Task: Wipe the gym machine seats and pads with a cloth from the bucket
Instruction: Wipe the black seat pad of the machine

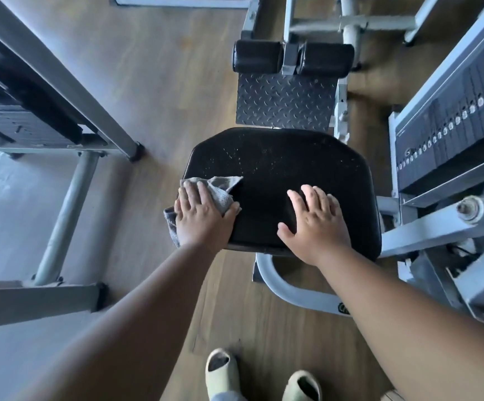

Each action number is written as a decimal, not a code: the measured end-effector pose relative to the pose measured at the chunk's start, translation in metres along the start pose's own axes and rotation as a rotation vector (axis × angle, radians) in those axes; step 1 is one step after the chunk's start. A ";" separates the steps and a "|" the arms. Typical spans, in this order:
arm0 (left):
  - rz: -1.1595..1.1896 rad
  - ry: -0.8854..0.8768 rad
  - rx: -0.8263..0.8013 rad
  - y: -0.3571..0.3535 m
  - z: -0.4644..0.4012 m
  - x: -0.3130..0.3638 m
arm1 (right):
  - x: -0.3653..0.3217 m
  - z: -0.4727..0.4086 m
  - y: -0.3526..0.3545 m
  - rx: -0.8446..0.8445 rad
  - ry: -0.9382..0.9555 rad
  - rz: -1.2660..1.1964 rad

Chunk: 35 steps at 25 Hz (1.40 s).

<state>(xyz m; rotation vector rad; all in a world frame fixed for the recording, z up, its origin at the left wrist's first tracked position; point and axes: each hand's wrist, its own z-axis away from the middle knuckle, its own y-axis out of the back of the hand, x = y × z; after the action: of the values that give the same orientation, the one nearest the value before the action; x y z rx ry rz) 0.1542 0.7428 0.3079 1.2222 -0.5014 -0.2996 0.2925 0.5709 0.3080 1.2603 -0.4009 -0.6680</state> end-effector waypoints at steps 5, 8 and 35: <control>-0.048 -0.077 -0.002 0.001 -0.006 -0.012 | 0.003 -0.005 -0.005 0.003 0.018 -0.037; 0.063 0.161 0.028 0.005 -0.023 -0.008 | 0.005 -0.007 -0.006 -0.020 0.016 -0.070; 0.276 0.016 -0.168 0.033 -0.165 -0.007 | 0.001 -0.018 -0.009 0.001 -0.059 -0.042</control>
<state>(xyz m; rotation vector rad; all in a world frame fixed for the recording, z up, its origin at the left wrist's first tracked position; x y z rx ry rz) 0.2323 0.8919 0.2956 0.9782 -0.6112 -0.0945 0.3021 0.5820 0.2947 1.2545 -0.4245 -0.7419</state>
